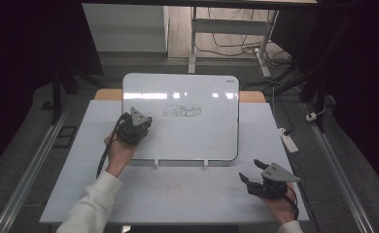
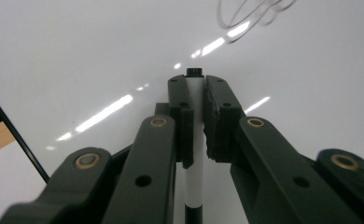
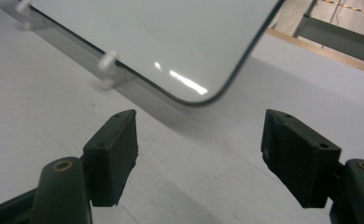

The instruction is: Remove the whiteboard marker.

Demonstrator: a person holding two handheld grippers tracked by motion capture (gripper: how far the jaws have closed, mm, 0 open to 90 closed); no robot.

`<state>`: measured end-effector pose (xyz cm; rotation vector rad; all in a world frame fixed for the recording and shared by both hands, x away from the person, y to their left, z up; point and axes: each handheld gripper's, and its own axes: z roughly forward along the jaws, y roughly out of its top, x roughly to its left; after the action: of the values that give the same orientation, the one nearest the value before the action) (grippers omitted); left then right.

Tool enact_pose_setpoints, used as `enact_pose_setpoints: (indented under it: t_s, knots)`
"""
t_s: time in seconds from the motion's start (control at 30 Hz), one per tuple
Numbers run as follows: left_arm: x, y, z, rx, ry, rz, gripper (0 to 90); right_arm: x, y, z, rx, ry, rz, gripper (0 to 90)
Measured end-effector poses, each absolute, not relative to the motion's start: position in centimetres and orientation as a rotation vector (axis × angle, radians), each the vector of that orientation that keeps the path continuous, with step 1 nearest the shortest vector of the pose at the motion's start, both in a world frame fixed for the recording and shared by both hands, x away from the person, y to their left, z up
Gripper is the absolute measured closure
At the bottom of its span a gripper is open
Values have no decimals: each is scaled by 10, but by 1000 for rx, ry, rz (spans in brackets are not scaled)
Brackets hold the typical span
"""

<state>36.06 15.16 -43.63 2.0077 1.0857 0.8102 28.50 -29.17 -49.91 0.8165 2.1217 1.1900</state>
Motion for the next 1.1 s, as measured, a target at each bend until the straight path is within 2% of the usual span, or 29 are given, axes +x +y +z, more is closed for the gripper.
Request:
enact_pose_setpoints:
  t_s: [0.17, 0.6, 0.8, 1.1]
  knots:
    - [341, 149, -423, 1977, 993, 734, 813, 286, -278, -492, 829, 2152, 1297, 302]
    - [300, 77, -414, 1962, 706, 506, 812, 290, -183, -477, 814, 2359, 1518, 361]
    - [298, 53, -419, 1976, 657, 470, 812, 297, -157, -478, 871, 2408, 1551, 416]
    - [299, 44, -424, 1961, 654, 456, 812, 305, -140, -478, 993, 2417, 1600, 554]
